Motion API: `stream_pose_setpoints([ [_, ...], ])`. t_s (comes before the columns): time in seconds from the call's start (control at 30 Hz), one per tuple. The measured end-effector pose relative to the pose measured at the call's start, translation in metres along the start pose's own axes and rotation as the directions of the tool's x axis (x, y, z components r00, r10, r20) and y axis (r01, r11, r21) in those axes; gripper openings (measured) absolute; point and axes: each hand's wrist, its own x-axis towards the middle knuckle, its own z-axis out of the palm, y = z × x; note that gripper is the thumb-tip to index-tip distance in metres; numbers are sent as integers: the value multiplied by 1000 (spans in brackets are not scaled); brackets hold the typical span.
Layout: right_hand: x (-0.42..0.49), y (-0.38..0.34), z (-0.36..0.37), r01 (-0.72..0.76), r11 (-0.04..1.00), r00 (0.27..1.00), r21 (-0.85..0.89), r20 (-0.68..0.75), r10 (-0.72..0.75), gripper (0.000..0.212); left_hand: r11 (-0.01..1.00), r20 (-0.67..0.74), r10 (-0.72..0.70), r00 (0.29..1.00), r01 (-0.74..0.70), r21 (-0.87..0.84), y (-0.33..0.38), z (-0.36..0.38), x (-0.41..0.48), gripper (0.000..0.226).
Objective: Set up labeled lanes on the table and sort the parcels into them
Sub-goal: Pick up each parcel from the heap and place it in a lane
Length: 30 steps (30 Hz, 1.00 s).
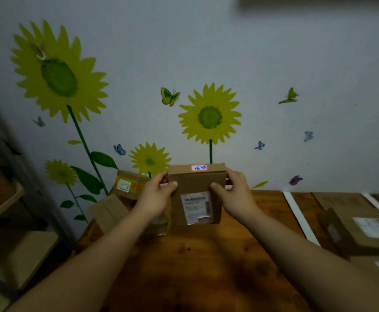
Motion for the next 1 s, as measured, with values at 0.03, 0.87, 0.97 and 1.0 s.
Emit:
stream_pose_setpoints([
  [0.03,-12,-3,-6,-8,1000,999,12,37,7,42,999,2,6,1000,-5,-34,8,0,-8,33],
  [0.87,-218,75,-319,-193,968,941,159,-251,229,45,996,595,13,803,45,-83,125,291,-178,58],
  [0.97,-258,115,-386,-270,950,889,156,-339,308,45,998,674,-49,737,65,1,136,368,-213,65],
  [1.0,-274,128,-407,-299,943,871,149,-360,333,47,998,700,-64,711,58,32,138,394,-225,66],
])
